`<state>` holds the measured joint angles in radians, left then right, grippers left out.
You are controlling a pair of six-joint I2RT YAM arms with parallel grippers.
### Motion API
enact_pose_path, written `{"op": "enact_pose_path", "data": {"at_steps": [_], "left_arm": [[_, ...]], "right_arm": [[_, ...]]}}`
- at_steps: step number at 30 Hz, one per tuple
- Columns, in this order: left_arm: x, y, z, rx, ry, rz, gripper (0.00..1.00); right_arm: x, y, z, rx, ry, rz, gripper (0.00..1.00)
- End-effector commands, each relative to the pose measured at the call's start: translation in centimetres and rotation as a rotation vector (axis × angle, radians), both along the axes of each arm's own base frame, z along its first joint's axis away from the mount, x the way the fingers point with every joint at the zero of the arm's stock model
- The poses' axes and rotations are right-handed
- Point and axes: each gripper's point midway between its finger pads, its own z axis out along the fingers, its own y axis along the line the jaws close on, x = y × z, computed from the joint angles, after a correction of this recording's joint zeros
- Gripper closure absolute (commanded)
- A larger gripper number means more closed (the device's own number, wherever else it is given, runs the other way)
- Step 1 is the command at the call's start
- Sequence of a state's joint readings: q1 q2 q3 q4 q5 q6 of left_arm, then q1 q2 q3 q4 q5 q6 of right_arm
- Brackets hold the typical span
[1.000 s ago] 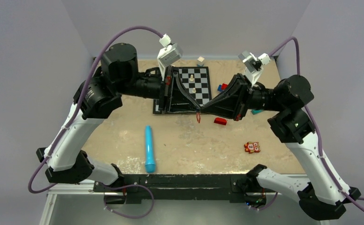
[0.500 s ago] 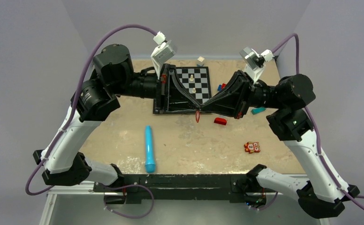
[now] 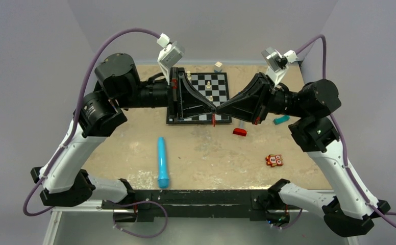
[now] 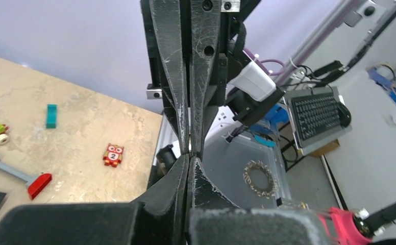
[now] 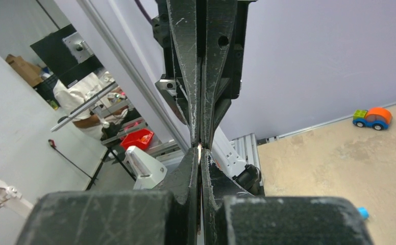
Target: Remove the keys from the keyring
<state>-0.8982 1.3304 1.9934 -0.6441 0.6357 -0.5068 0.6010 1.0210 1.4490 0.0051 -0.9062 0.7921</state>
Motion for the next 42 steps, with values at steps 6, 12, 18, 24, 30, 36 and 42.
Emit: {"op": "enact_pose_path", "data": {"at_steps": [6,12,18,24,30,36,42], "left_arm": [[2.9,-0.2,0.6,-0.048,-0.019,0.189,1.00],[3.6,-0.2,1.1,-0.077,-0.021,0.237,1.00],[4.2,-0.5,1.8,-0.107,-0.019,0.264,1.00],[4.2,-0.8,1.6,-0.102,-0.014,0.255,1.00],[3.9,-0.9,1.3,-0.083,-0.036,0.231,0.91],[4.0,0.3,1.0,-0.027,-0.086,0.266,0.56],[3.5,1.6,1.1,0.005,-0.122,0.270,0.38]], "right_arm": [[1.5,0.1,1.7,0.067,0.000,-0.074,1.00],[2.0,0.4,2.3,0.094,0.012,-0.076,1.00],[2.3,0.5,3.0,0.116,0.012,-0.077,1.00],[2.5,0.8,3.3,0.118,0.010,-0.070,1.00],[2.6,0.7,3.0,0.111,0.012,-0.074,1.00],[2.5,0.7,2.1,0.086,0.016,-0.083,1.00],[2.2,0.3,0.0,0.035,0.043,-0.104,1.00]]}}
